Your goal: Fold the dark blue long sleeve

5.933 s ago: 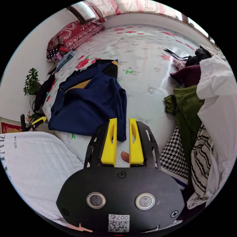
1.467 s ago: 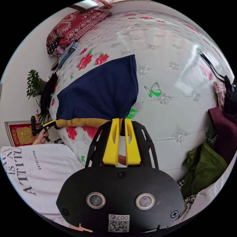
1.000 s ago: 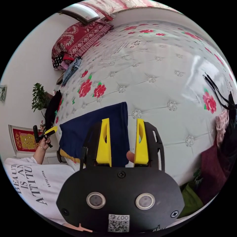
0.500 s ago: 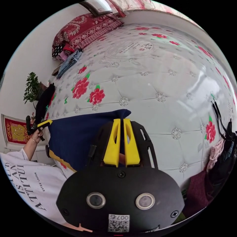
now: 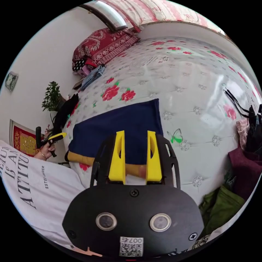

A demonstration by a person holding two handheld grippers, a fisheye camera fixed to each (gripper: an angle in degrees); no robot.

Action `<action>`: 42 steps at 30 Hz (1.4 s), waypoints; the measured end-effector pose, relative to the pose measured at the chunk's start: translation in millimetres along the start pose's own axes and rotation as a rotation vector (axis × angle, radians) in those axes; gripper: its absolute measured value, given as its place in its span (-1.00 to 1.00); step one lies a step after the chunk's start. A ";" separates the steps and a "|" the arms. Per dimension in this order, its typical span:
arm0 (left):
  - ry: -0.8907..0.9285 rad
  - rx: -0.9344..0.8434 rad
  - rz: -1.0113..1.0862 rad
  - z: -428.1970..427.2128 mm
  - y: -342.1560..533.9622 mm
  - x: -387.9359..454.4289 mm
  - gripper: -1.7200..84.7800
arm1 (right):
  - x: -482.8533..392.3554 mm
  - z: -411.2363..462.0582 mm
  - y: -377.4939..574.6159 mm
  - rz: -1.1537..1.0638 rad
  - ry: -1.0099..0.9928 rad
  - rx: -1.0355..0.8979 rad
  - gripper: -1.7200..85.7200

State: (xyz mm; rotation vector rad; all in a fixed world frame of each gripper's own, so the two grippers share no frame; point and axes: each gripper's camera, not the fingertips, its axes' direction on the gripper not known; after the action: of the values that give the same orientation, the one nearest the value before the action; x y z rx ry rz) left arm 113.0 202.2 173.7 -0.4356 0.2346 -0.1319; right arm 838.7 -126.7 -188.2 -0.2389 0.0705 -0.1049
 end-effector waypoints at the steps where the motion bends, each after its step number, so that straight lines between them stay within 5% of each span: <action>1: -0.033 -0.090 0.033 20.1 11.0 14.0 -0.80 | 2.1 18.3 16.6 0.008 0.067 -0.086 -0.71; 2: -0.109 -0.185 0.066 44.8 24.4 23.5 -0.81 | 5.5 26.9 24.4 0.015 0.099 -0.128 -0.71; 5: -0.192 -0.035 0.184 40.5 41.6 43.2 -0.90 | 29.7 -1.3 53.0 0.199 0.183 0.025 -0.71; 10: -0.172 -0.068 0.131 19.3 24.7 42.1 -0.94 | 86.1 -52.9 103.2 0.410 -0.124 0.209 -0.71; 18: -0.082 -0.034 -0.095 -9.9 58.9 16.5 -0.98 | 134.5 -7.3 194.4 0.721 -0.512 0.291 -0.71; 25: -0.009 0.005 -0.236 -35.3 98.0 -14.2 -0.98 | 131.6 21.7 161.3 0.792 -0.526 0.261 -0.75; 28: -0.005 0.030 -0.229 -47.4 112.2 -22.2 -0.97 | 108.4 7.5 132.9 0.672 -0.499 0.272 -0.76; 37: 0.141 0.096 -0.410 -62.3 163.8 -71.6 -0.92 | -260.4 32.4 46.8 -0.544 -0.265 -0.056 -0.80; 42: 0.194 0.148 -0.465 -72.3 186.9 -96.6 -0.87 | -371.8 164.0 79.0 -0.658 -0.336 -0.292 -0.79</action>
State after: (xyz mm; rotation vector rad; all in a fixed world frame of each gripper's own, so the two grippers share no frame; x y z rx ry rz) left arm 15.8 358.2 48.4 -0.3231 0.3091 -0.6452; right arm 490.8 29.4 -26.9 -0.5630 -0.3333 -0.7096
